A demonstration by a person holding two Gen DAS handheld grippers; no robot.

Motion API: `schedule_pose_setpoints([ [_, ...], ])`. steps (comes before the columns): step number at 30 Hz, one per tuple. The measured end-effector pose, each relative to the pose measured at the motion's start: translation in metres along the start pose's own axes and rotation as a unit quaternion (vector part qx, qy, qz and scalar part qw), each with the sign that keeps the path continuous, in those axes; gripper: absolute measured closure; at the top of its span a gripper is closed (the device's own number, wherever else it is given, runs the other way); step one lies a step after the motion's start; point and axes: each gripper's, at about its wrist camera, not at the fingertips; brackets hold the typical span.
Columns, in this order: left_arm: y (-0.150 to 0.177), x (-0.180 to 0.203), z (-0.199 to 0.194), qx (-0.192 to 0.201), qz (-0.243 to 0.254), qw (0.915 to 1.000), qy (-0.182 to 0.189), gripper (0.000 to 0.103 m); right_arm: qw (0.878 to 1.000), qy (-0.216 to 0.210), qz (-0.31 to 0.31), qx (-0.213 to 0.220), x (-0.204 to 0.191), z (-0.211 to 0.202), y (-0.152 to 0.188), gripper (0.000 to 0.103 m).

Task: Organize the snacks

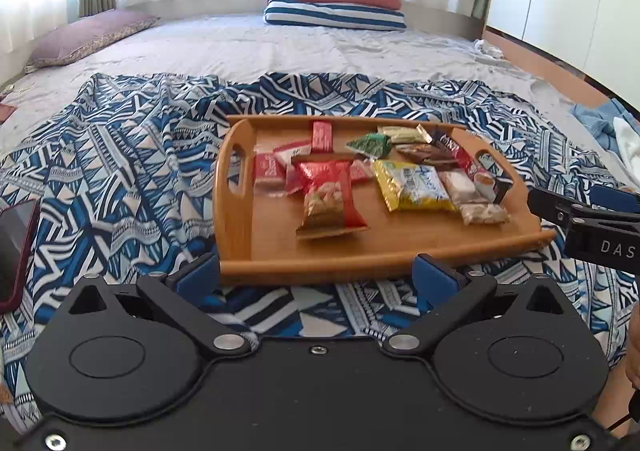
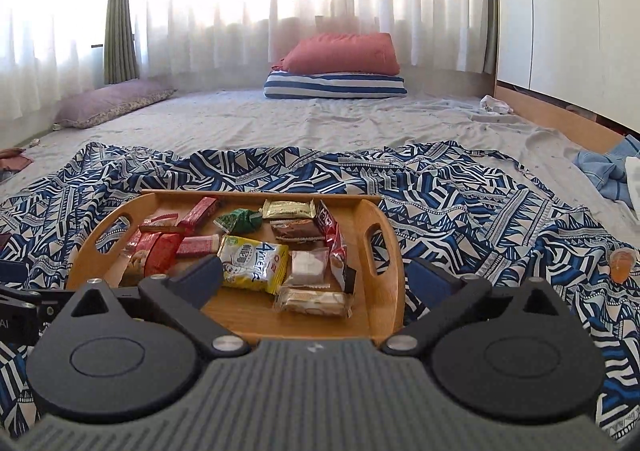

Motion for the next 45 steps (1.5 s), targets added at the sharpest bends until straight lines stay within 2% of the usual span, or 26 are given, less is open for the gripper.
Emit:
schedule_pose_setpoints([
  [15,0.038,0.002,0.023,-0.042,-0.017,0.9988,-0.019,0.0,0.999,0.016,-0.01,-0.046,-0.005,0.004,0.045,0.0],
  [27,0.044,0.006,0.042,-0.06,-0.018,0.9978,-0.022,0.0,0.997,0.026,-0.03,-0.069,-0.012,0.013,0.063,0.0],
  [45,0.049,0.014,0.054,-0.06,-0.001,0.9972,-0.046,0.0,0.994,0.03,-0.027,-0.097,-0.015,0.028,0.077,0.0],
])
Point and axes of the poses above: each gripper's, at about its wrist camera, not at the fingertips, and z roughly the way its jaws point, x to its right, y to its underside, and after that the axes turned 3 degrees about -x, right-handed
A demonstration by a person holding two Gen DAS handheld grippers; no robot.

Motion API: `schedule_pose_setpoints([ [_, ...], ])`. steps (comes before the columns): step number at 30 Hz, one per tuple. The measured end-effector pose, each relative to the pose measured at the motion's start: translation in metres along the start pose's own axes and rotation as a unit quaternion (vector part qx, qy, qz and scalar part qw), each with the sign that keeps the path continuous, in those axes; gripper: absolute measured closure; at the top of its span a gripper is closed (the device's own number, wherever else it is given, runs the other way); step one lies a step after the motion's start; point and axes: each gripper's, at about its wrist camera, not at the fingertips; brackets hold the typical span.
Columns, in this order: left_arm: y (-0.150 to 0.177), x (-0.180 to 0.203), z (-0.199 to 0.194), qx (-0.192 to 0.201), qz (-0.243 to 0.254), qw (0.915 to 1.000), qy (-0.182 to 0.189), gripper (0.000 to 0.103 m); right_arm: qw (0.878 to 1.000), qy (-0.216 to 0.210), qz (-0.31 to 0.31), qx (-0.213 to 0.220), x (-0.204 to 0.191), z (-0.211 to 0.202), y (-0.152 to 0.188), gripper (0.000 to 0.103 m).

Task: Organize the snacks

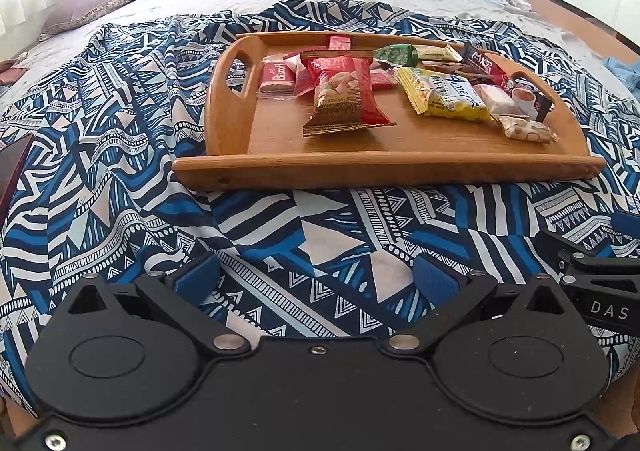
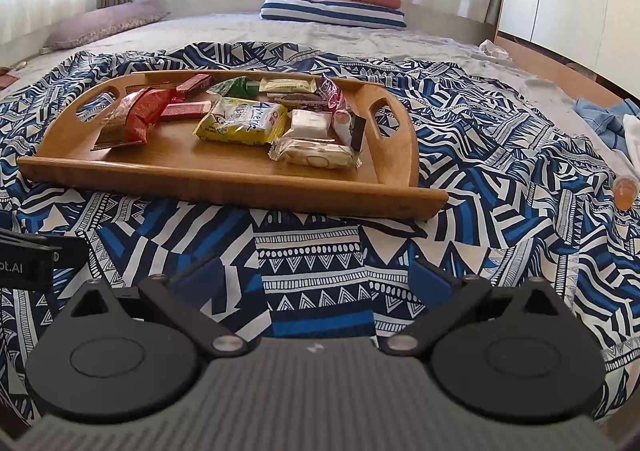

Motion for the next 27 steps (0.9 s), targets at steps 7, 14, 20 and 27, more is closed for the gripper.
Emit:
schedule_pose_setpoints([
  [7,0.0011,0.0003,0.0025,0.005,-0.007,0.9999,-0.006,0.0,1.0,-0.005,0.008,-0.009,0.0009,0.0048,-0.0002,0.0],
  [14,-0.0023,-0.0001,0.0048,-0.002,-0.014,0.9999,-0.01,0.0,1.0,-0.007,0.002,-0.016,0.0002,0.0078,-0.0013,0.0],
  [20,-0.0024,0.0012,0.0052,0.0,-0.016,0.9998,-0.014,0.0,1.0,-0.008,-0.002,-0.021,0.0003,0.0097,-0.0023,0.0],
  [27,-0.0028,0.0012,0.0059,-0.004,-0.014,0.9998,-0.014,0.0,1.0,-0.009,-0.003,-0.022,0.0002,0.0104,-0.0021,0.0],
])
Point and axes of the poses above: each gripper's, at about its wrist camera, not at the fingertips, and z roughly the way its jaws point, x to its right, y to its underside, and after that the axes turned 3 degrees about -x, right-handed
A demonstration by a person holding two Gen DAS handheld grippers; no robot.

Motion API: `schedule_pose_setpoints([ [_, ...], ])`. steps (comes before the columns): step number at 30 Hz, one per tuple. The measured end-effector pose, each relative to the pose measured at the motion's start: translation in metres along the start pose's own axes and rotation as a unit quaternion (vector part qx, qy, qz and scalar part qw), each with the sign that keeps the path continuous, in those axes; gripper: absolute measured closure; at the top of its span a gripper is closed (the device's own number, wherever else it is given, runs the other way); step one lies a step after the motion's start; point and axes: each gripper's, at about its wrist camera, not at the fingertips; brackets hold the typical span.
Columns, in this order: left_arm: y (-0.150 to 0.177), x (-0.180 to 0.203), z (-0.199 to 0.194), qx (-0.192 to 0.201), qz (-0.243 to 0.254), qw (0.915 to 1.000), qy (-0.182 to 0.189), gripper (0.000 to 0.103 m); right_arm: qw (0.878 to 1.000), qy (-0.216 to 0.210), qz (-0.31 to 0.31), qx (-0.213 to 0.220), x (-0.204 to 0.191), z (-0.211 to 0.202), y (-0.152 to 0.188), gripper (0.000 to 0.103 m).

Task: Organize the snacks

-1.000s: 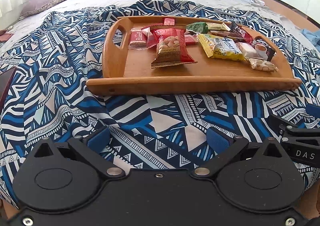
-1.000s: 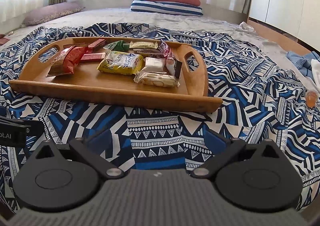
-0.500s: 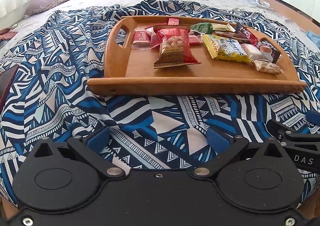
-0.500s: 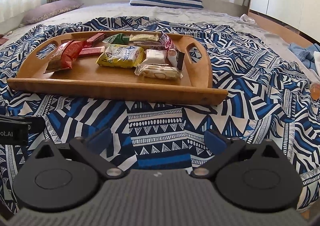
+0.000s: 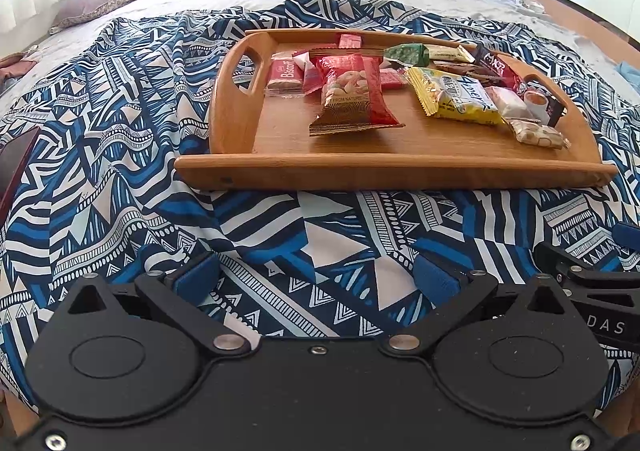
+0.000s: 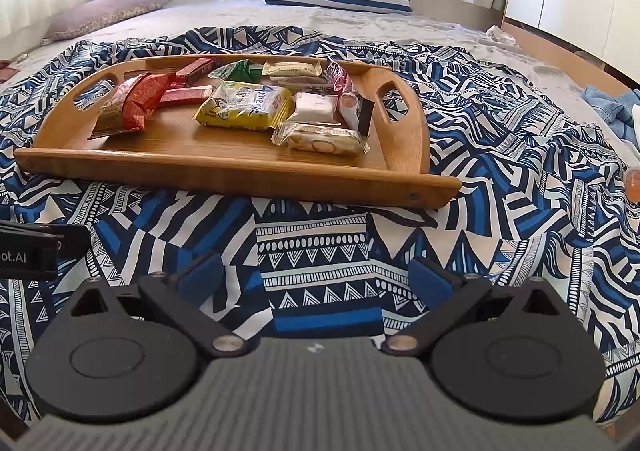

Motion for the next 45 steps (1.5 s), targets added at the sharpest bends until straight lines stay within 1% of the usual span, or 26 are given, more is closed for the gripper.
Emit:
schedule_pose_setpoints([
  [45,0.0011,0.0008,0.0007,0.001,-0.002,1.0,-0.002,0.0,1.0,-0.001,-0.004,-0.006,-0.0004,0.0017,-0.001,0.0],
])
Point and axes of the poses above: each gripper's, at about its wrist camera, not at the fingertips, and z roughly the way its jaws point, x to its right, y to its underside, and after that the axes turned 3 degrees about -x, right-handed
